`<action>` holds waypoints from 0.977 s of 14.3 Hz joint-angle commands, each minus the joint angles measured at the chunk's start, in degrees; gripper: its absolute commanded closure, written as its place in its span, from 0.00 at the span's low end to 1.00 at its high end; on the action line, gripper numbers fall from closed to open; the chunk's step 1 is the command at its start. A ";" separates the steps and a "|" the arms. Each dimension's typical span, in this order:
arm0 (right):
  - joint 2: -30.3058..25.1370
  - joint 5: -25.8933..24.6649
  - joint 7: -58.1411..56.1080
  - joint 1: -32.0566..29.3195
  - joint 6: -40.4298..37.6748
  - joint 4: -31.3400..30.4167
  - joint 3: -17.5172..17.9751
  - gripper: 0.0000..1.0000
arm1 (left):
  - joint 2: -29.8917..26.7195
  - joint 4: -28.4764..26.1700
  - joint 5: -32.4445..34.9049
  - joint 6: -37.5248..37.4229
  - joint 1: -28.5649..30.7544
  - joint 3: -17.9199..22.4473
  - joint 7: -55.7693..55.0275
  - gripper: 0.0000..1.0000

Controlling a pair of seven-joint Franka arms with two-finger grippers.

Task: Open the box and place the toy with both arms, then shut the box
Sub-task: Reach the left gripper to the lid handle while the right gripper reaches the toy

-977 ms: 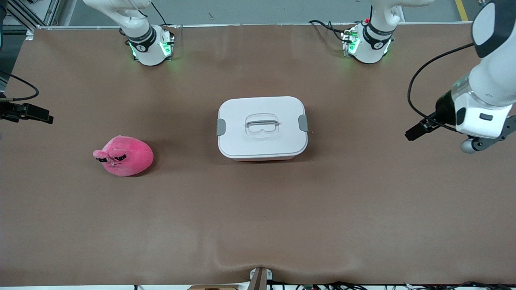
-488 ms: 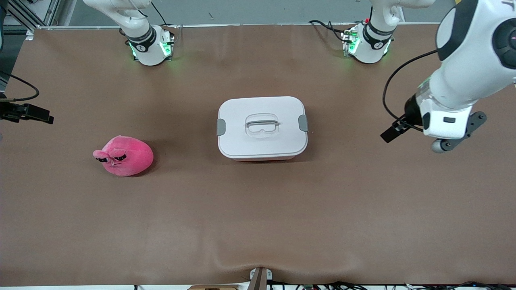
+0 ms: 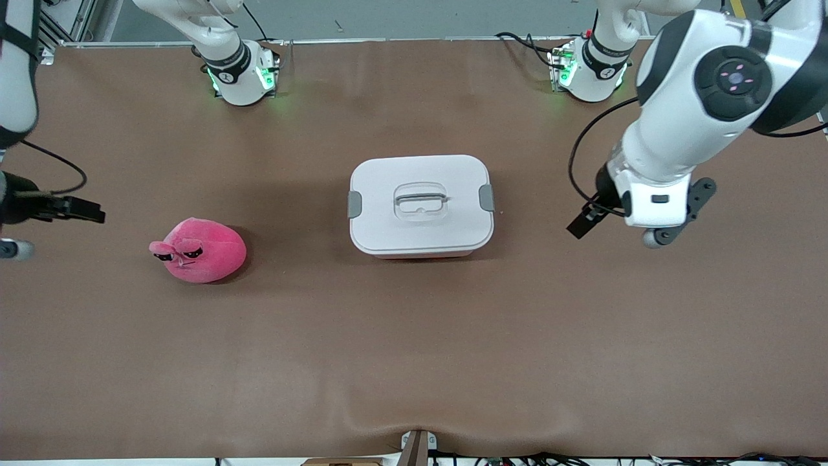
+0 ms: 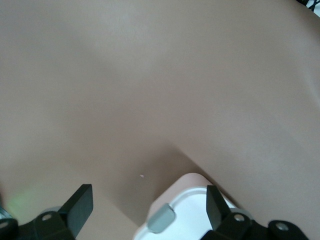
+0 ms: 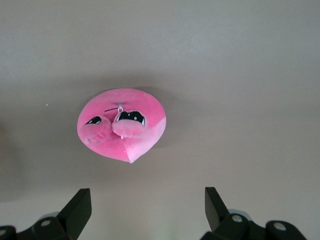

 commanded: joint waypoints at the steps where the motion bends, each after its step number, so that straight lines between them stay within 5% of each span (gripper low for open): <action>1: 2.51 1.83 0.11 1.64 0.09 0.72 0.13 0.00 | 1.78 1.01 -0.48 1.42 -3.77 0.47 -7.64 0.00; 4: 4.45 7.20 -0.68 1.82 -0.35 0.11 0.13 0.00 | 3.09 1.01 -0.74 2.30 -6.06 0.46 -13.45 0.00; 8: 4.02 7.30 -0.77 4.37 2.01 -2.17 0.13 0.00 | 4.94 1.01 -0.56 5.20 -9.84 0.47 -23.02 0.00; 14: -2.48 6.86 -0.16 6.83 14.14 -14.83 0.04 0.00 | 8.45 1.10 -0.56 6.87 -15.55 0.47 -32.26 0.00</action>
